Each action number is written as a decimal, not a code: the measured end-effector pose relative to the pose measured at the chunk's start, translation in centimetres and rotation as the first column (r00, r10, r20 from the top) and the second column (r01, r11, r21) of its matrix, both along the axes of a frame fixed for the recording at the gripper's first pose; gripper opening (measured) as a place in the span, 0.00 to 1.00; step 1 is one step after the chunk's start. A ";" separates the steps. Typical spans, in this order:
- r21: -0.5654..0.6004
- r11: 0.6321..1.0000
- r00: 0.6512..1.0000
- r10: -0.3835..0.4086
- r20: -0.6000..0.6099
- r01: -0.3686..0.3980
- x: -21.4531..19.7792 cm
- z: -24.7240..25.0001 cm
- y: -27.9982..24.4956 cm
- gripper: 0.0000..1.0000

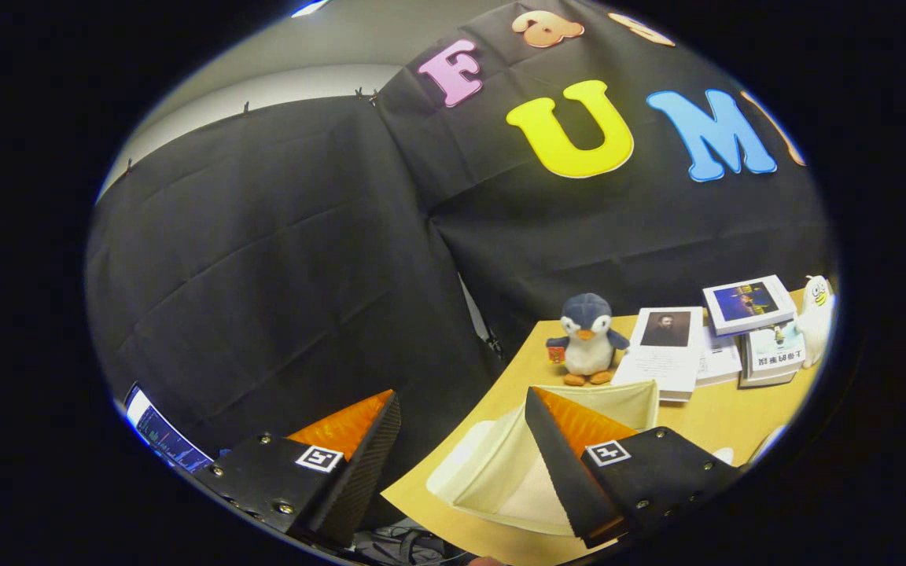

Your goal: Open the storage box then place both shoes into the box .Put the left shoe in first, then the right shoe, with the right side of both shoes facing outward in a uniform manner.

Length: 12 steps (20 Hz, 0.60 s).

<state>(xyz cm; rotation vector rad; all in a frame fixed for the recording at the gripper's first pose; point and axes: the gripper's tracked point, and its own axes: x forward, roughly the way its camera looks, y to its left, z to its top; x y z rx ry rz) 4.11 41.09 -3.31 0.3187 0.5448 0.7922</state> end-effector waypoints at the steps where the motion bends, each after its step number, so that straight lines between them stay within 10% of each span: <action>1: -0.016 1.000 1.000 -0.016 0.004 0.016 0.3 -0.3 -1.1 0.96; 12: -0.161 0.964 0.977 -0.214 -0.007 0.210 3.4 -6.4 -13.6 0.96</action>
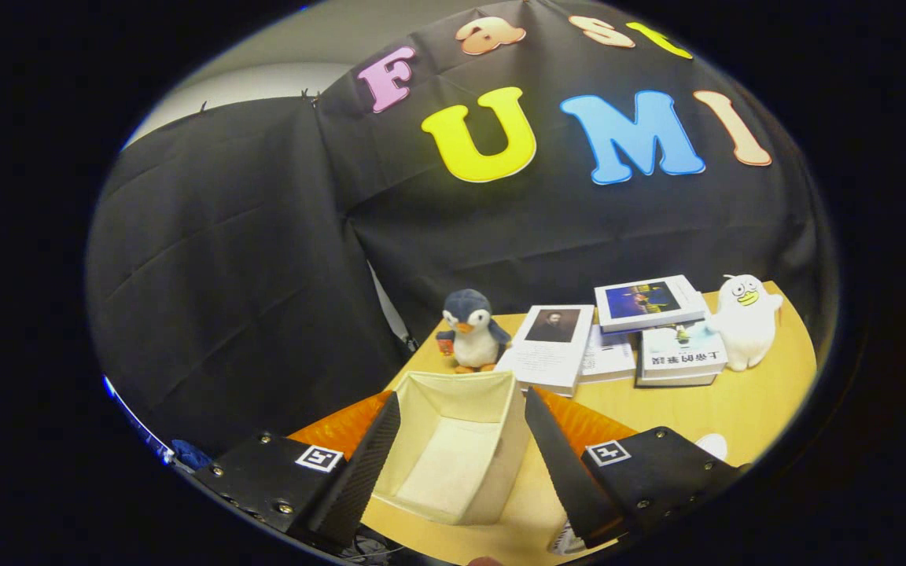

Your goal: Open the storage box then place both shoes into the box .Put the left shoe in first, then the right shoe, with the right side of both shoes facing outward in a uniform manner.

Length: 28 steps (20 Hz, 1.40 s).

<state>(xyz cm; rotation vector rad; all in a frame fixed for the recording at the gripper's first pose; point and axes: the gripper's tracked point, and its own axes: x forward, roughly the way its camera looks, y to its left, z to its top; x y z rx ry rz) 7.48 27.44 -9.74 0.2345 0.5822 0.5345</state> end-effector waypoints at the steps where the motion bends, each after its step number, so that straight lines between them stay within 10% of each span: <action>1: -0.017 1.000 1.000 -0.017 -0.008 0.017 0.2 -0.8 -1.1 0.97; 14: -0.181 0.974 0.975 -0.163 -0.153 0.135 0.8 -12.4 -11.0 0.97; 28: -0.286 0.956 0.902 -0.174 -0.395 0.060 -4.3 -23.2 -14.4 0.97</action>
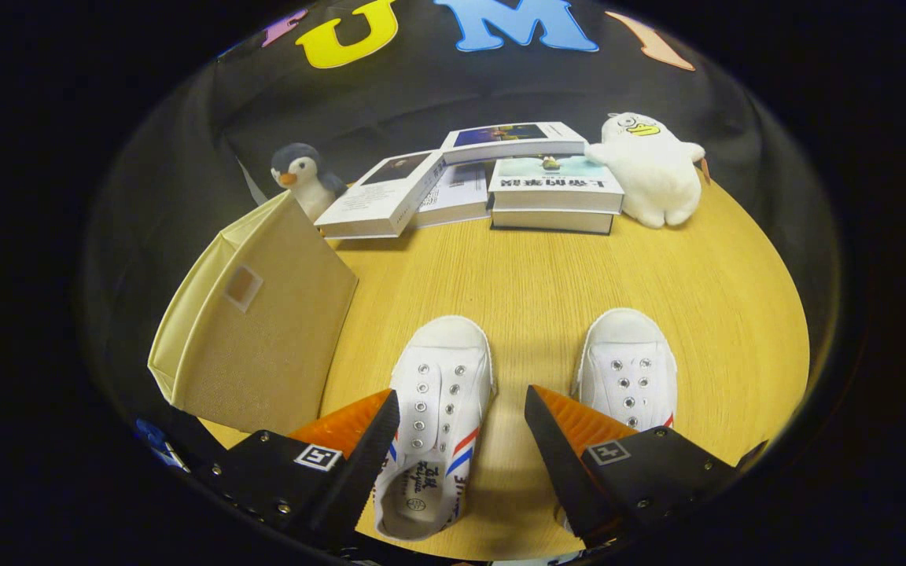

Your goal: Open the storage box then place both shoes into the box .Put the left shoe in first, then the right shoe, with the right side of both shoes facing outward in a uniform manner.

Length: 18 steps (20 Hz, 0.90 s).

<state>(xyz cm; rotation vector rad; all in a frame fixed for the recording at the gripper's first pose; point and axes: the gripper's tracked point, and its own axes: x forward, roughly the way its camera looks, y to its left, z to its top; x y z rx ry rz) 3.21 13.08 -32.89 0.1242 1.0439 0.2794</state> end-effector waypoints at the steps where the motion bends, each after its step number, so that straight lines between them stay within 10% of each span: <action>1: -0.002 1.000 1.000 0.002 -0.018 -0.002 -0.3 -0.5 0.0 0.97; 11: 0.070 0.995 0.982 -0.061 -0.180 0.074 -2.6 -3.6 -0.4 0.93; 18: 0.171 0.975 0.963 -0.096 -0.252 0.142 -2.7 -3.5 1.1 0.41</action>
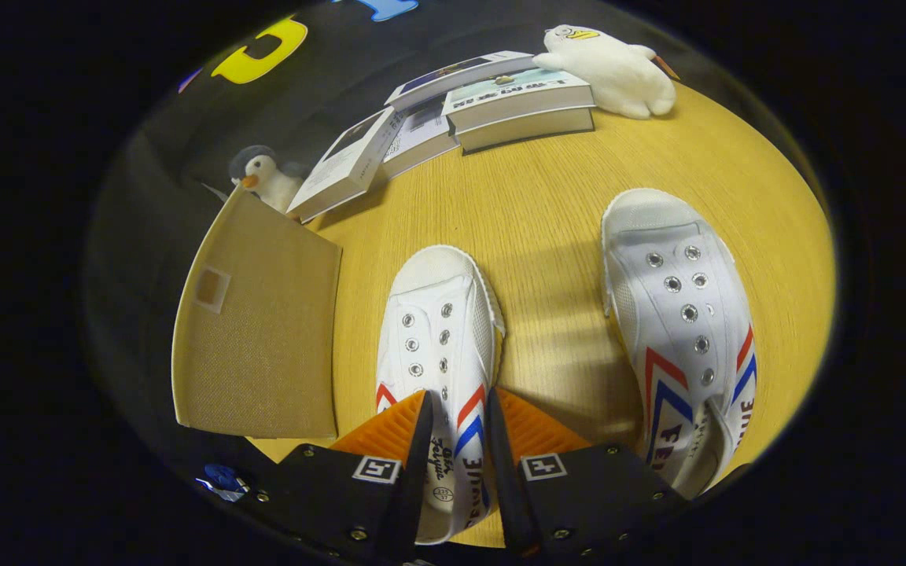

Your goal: Open the storage box then place both shoes into the box .Put the left shoe in first, then the right shoe, with the right side of both shoes facing outward in a uniform manner.

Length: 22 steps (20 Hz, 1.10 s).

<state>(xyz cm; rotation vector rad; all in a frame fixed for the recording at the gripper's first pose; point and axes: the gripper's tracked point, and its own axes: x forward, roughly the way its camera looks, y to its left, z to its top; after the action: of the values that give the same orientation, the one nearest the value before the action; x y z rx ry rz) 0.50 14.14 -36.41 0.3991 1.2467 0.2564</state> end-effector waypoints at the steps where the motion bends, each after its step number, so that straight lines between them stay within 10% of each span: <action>1: -0.012 1.000 1.000 0.003 -0.007 -0.003 0.0 0.0 -0.3 0.41; 4: -0.022 0.999 0.999 -0.024 -0.027 0.024 -0.2 -0.1 -0.9 0.11; 22: 0.179 0.980 0.995 -0.093 0.046 0.084 1.9 10.6 3.5 0.10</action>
<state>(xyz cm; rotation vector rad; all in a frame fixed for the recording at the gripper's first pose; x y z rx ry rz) 2.42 17.61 -25.85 0.5961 1.1540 0.3013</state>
